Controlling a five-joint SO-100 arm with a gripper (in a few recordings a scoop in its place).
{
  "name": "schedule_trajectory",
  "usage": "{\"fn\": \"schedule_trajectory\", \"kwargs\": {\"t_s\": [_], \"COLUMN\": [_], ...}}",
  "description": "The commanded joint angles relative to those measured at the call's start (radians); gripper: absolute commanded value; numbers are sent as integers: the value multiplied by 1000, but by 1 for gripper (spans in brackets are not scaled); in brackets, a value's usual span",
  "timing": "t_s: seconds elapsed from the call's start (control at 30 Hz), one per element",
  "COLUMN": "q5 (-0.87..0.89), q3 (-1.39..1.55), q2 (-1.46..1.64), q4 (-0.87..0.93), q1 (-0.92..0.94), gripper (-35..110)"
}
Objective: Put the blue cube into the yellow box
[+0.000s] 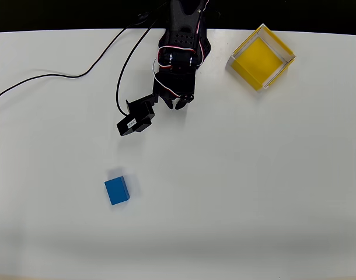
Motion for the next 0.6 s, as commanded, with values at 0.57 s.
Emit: {"fn": "schedule_trajectory", "kwargs": {"t_s": [0.57], "q5": [-12], "q3": [-14], "q2": [-40], "q4": [-92], "q1": [15], "gripper": [11]}}
